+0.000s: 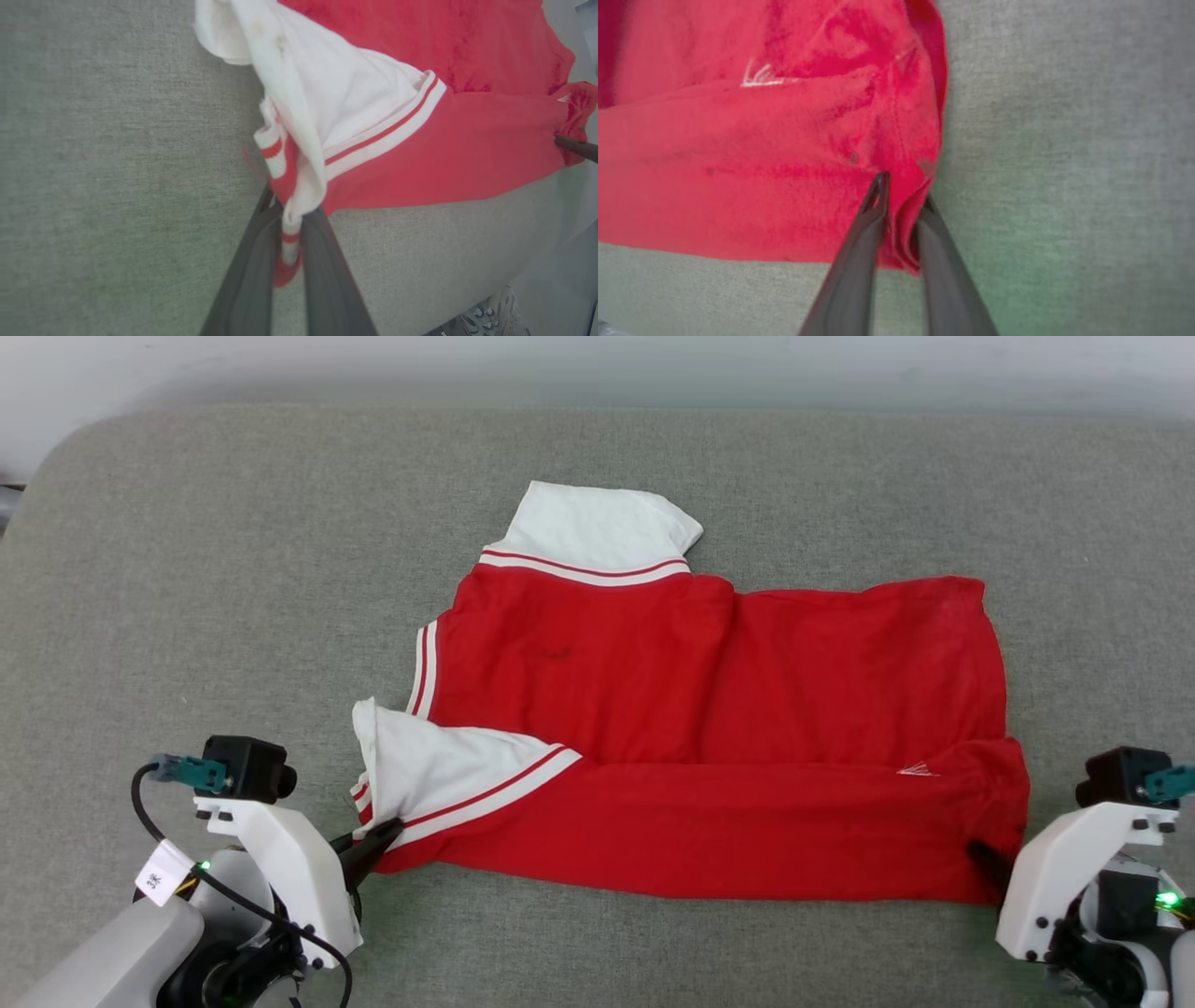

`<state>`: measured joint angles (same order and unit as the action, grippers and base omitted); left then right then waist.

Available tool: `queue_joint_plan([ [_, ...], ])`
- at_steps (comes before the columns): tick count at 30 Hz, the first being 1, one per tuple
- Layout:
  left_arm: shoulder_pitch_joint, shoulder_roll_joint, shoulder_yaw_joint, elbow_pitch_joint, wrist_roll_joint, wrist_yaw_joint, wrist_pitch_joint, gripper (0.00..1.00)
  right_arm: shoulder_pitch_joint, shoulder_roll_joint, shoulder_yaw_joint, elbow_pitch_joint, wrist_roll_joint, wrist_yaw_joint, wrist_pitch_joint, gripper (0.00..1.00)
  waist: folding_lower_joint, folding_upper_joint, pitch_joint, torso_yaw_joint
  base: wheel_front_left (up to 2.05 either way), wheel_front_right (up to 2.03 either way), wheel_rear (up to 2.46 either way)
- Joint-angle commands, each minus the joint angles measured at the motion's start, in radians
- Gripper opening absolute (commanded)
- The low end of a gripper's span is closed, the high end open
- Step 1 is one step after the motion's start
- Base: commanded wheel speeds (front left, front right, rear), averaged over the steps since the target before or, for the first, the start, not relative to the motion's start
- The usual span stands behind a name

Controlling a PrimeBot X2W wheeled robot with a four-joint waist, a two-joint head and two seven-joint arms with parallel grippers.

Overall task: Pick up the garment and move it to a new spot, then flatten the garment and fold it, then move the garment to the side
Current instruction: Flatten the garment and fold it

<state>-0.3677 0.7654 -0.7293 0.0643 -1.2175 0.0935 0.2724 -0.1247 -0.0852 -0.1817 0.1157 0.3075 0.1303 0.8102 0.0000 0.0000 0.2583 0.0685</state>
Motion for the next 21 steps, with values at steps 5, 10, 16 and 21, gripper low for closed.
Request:
queue_joint_plan([
  [5, 0.022, 0.003, 0.009, 0.010, -0.005, 0.009, -0.018, 0.00, 0.009, 0.014, 0.010, -0.032, -0.024, 0.000, 0.010, 0.00, 0.0000, 0.0000, -0.038, -0.003, 0.00, 0.00, 0.00],
  [10, 0.062, 0.003, 0.006, 0.004, -0.014, 0.029, -0.029, 0.00, 0.050, -0.004, 0.014, -0.103, -0.028, 0.000, 0.023, 0.00, 0.0000, 0.0000, -0.098, 0.000, 0.00, 0.00, 0.00],
  [16, 0.137, 0.013, 0.002, -0.016, -0.038, 0.061, -0.040, 0.00, 0.146, -0.012, 0.012, -0.175, -0.009, 0.000, 0.045, 0.00, 0.0000, 0.0000, -0.186, 0.009, 0.00, 0.00, 0.00],
  [21, 0.218, 0.037, 0.006, -0.045, -0.071, 0.099, -0.048, 0.00, 0.236, -0.006, 0.001, -0.231, 0.004, 0.000, 0.079, 0.00, 0.0000, 0.0000, -0.225, 0.012, 0.00, 0.00, 0.00],
])
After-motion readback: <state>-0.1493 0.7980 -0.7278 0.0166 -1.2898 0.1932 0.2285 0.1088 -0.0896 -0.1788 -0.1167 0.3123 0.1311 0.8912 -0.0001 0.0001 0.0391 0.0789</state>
